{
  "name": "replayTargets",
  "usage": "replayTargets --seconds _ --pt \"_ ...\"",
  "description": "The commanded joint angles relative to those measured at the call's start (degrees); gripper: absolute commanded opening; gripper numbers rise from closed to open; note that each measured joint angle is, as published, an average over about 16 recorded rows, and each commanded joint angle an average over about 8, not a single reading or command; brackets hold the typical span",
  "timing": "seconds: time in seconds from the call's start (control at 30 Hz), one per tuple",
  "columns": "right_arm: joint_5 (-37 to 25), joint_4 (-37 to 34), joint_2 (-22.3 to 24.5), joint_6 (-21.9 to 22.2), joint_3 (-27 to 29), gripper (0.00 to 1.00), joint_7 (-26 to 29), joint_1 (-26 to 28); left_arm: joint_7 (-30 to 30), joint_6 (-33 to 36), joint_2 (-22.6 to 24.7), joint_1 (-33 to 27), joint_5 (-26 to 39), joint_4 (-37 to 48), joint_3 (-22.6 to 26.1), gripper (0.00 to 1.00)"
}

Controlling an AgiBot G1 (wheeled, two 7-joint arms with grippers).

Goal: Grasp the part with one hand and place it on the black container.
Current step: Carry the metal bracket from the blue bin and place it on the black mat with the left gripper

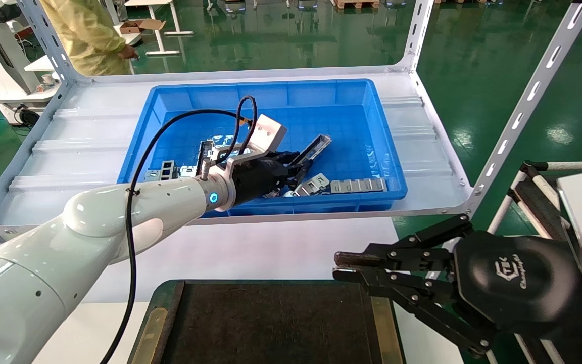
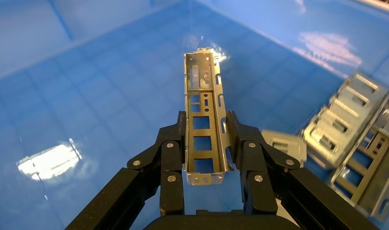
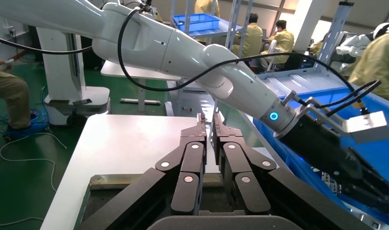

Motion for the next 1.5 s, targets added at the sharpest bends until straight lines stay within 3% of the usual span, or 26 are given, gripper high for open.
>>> replayTargets --seconds 0.03,0.57,0.93,1.23,1.5 --pt "0.0 0.0 0.0 0.0 0.0 0.0 0.0 0.0 0.7 0.1 -0.1 -0.2 -0.9 -0.1 0.1 0.0" --pt "0.0 0.0 0.0 0.0 0.0 0.0 0.0 0.0 15.2 17.6 -4.7 -2.0 -9.9 2.1 -7.0 0.0" --pt "0.0 0.0 0.0 0.0 0.0 0.0 0.0 0.0 18.4 30.7 -10.3 0.0 -12.9 -0.2 -8.6 0.0" --pt "0.0 0.0 0.0 0.0 0.0 0.0 0.0 0.0 17.0 35.1 -17.4 5.6 -15.4 -11.3 -9.5 0.0" --pt "0.0 0.0 0.0 0.0 0.0 0.0 0.0 0.0 13.6 30.2 -25.0 13.3 -17.1 -27.8 -9.7 0.0"
